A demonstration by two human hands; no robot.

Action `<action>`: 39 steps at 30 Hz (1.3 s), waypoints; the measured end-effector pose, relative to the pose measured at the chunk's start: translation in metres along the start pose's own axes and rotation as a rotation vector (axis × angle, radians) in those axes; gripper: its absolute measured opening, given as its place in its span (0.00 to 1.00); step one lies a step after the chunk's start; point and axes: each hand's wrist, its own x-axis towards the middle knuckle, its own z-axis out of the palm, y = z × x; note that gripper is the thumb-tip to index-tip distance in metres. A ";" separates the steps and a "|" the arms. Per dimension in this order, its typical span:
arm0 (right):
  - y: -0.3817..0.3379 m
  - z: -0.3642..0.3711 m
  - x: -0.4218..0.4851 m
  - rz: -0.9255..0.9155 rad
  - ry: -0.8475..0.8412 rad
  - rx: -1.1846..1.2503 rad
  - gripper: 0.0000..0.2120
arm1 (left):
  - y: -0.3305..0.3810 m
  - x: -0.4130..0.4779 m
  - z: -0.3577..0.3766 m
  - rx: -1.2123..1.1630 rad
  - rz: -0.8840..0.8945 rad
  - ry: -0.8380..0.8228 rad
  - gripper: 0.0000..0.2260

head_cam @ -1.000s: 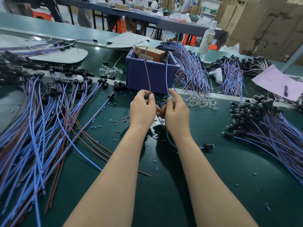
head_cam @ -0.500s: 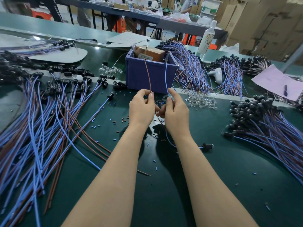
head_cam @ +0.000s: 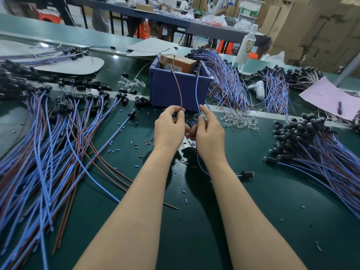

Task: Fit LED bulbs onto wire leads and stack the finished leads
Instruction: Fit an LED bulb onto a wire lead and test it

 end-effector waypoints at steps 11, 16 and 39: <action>-0.001 0.000 0.000 -0.008 0.009 -0.002 0.16 | 0.001 -0.002 0.001 0.021 -0.001 -0.011 0.07; -0.002 -0.001 -0.001 -0.016 0.017 -0.011 0.16 | 0.001 -0.002 0.001 0.027 0.010 -0.009 0.05; -0.023 -0.008 -0.010 -0.093 -0.255 0.096 0.06 | 0.039 -0.002 -0.018 -0.321 -0.081 0.055 0.12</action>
